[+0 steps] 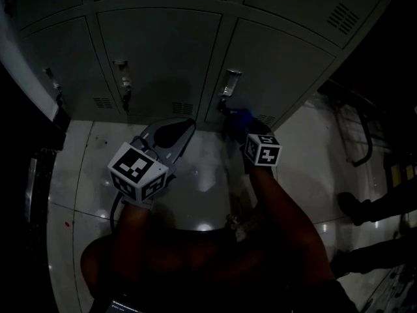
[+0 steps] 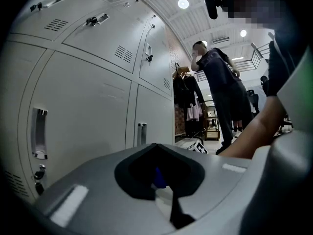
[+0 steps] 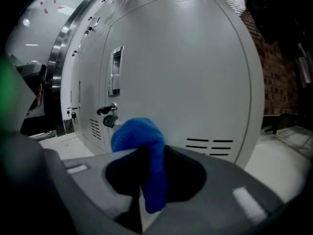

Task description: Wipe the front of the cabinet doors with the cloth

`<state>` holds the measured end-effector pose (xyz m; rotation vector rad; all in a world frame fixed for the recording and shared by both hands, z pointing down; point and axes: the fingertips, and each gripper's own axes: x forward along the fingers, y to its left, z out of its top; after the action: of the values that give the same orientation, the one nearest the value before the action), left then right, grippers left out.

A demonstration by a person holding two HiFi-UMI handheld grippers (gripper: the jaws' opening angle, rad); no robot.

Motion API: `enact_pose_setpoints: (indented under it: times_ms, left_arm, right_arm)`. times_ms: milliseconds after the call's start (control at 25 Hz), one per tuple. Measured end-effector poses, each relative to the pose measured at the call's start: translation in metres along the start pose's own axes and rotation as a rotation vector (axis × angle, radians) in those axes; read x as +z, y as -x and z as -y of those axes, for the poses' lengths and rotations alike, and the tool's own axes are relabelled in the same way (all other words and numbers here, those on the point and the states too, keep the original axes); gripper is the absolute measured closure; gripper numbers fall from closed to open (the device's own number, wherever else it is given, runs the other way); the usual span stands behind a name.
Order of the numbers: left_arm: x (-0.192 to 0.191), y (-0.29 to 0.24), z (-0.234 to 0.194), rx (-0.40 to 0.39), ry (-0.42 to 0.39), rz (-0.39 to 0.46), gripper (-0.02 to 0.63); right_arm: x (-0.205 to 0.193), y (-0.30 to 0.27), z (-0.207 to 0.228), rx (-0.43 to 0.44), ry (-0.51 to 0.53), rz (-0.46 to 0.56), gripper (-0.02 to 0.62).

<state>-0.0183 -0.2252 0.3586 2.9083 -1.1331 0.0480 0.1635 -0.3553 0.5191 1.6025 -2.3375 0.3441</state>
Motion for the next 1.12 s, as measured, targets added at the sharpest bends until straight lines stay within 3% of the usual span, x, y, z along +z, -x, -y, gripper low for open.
enact_pose_setpoints:
  times_ms: [520,720,920,1120]
  left_arm:
    - [0.002,-0.001,0.005,-0.006,0.003,-0.004,0.606]
    - [-0.001,-0.001,0.004,-0.012,0.0,-0.005,0.606]
    - [0.001,0.001,0.002,-0.004,-0.003,0.001,0.606]
    - [0.008,0.006,0.001,0.001,-0.014,0.012,0.606]
  right_arm:
    - [-0.02,0.041,0.122,-0.238,-0.092,-0.02,0.518]
    - [-0.021,0.057,0.147,-0.302,-0.126,-0.014,0.518]
    - [-0.004,0.06,0.122,-0.237,-0.041,-0.003,0.518]
    - [0.056,0.079,0.056,-0.035,-0.007,0.11,0.518]
